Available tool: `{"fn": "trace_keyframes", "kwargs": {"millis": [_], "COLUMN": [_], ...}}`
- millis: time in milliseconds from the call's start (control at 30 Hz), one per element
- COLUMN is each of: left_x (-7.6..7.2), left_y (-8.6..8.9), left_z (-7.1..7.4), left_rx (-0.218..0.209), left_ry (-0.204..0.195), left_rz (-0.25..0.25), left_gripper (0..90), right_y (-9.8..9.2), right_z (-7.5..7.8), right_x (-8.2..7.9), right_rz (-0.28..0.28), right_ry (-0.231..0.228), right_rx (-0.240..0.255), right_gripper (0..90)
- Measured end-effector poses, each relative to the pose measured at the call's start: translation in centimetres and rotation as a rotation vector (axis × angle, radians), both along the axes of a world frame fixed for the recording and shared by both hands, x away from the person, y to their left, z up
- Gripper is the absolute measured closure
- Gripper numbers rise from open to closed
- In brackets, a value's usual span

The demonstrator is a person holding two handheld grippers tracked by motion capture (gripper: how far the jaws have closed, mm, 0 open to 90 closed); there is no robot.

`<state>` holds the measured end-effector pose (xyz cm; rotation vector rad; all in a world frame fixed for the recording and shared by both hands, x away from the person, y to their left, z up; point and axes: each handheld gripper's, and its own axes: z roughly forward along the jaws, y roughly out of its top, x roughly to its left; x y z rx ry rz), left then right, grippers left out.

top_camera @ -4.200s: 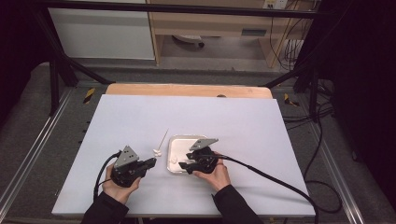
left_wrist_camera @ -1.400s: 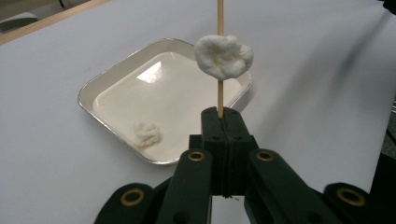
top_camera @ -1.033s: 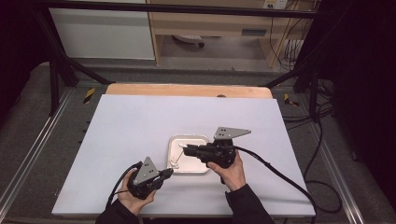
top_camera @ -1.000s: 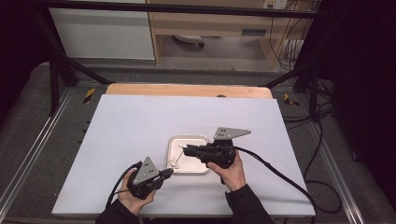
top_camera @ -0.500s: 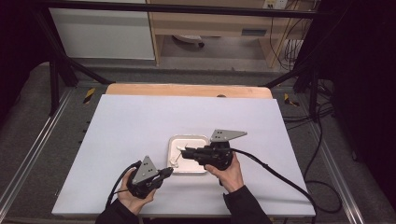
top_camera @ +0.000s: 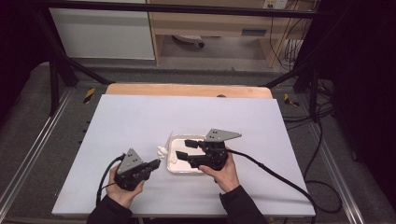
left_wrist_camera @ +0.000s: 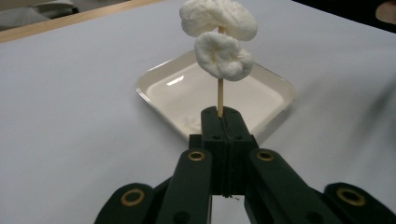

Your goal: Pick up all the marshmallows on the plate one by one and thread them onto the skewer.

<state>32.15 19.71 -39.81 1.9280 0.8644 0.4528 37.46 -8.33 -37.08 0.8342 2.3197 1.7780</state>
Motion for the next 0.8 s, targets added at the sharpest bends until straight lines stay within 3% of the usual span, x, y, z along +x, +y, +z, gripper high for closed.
{"fn": "trace_keyframes", "kwargs": {"millis": [133,300,367,633,800], "left_x": [0.4,1.1,1.2,1.4,1.4], "left_y": [1.1,1.7,1.8,1.9,1.9], "left_z": [-0.1,-0.7,-0.9,-1.0,-1.0], "left_rx": [0.006,0.019,0.021,0.021,0.021], "left_ry": [0.020,0.050,0.057,0.067,0.068], "left_rz": [0.016,0.031,0.035,0.031,0.028], "left_gripper": [89.4,89.3,89.3,89.3,89.3], "right_y": [1.3,3.3,4.0,6.0,6.2], "right_z": [-2.7,-5.8,-6.4,-7.8,-7.9], "right_x": [1.2,2.5,2.9,3.9,4.0], "right_rz": [-0.056,-0.046,-0.037,0.022,0.035], "right_ry": [0.003,0.045,0.064,0.066,0.030], "right_rx": [-0.145,-0.293,-0.321,-0.457,-0.473], "right_gripper": [41.5,43.4,45.0,51.8,68.3]}}
